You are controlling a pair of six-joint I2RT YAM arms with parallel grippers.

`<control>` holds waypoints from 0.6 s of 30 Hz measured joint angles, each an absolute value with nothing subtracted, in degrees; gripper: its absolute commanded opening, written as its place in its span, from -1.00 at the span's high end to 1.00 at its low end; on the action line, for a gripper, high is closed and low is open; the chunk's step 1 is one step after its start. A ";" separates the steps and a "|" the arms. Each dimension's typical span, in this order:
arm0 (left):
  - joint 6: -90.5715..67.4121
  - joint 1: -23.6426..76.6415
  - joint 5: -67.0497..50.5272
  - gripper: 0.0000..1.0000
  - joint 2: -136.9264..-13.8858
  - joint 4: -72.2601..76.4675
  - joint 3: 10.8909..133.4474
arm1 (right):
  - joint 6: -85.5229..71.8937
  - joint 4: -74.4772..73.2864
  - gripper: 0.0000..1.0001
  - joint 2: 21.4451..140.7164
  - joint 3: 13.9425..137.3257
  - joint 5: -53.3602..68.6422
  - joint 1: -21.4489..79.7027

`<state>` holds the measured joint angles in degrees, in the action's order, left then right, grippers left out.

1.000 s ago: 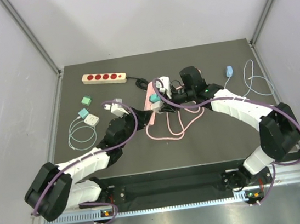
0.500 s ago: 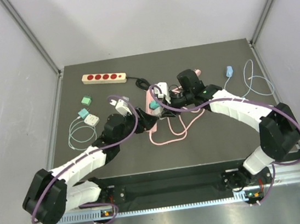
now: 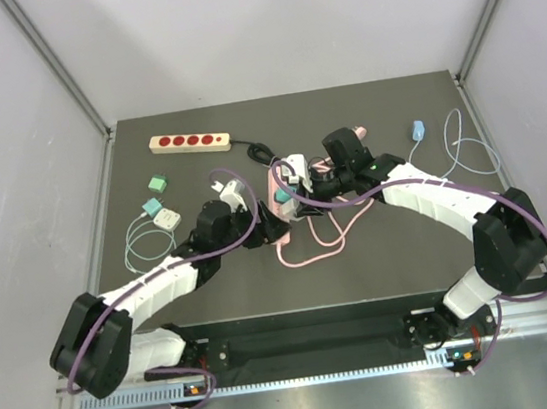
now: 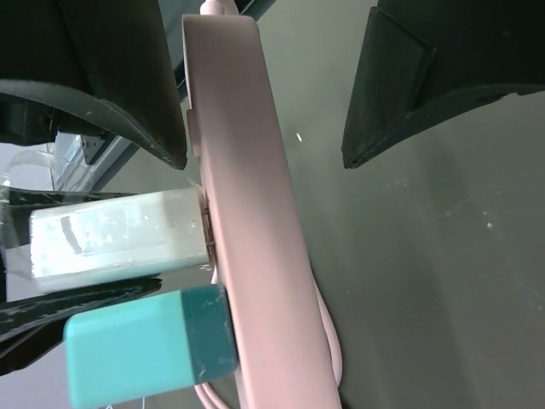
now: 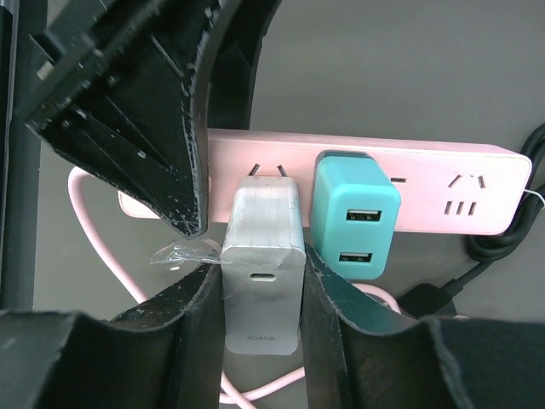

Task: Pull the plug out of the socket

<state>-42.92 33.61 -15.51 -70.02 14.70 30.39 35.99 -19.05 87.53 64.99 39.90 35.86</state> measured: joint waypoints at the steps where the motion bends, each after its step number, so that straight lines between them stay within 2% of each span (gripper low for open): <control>1: -42.92 33.61 -15.99 -0.47 -70.83 14.66 30.63 | 36.05 -19.07 1.00 87.53 65.01 39.90 35.86; 2: -42.89 33.61 -16.45 -0.41 -71.57 14.66 30.92 | 36.14 -19.09 1.00 87.53 64.99 39.90 35.86; 3: -42.89 33.61 -16.99 -0.19 -72.36 14.66 31.29 | 36.29 -19.11 1.00 87.53 65.01 39.88 35.86; 5: -43.40 33.63 -18.48 0.11 -73.76 14.98 32.18 | 36.64 -19.22 1.00 87.53 64.99 39.48 35.88; 6: -43.57 33.65 -19.22 0.55 -74.32 15.16 32.73 | 36.91 -19.31 1.00 87.53 64.99 39.09 35.90; 8: -44.16 33.52 -19.55 0.93 -75.81 14.90 33.93 | 37.28 -19.49 1.00 87.44 64.95 38.28 35.83; 9: -44.34 33.26 -20.10 1.00 -76.62 15.11 34.48 | 37.34 -19.05 1.00 87.46 64.99 37.63 35.83; 18: -47.24 33.06 -19.22 1.00 -79.05 15.18 35.68 | 37.19 -19.29 1.00 87.53 64.99 34.70 35.97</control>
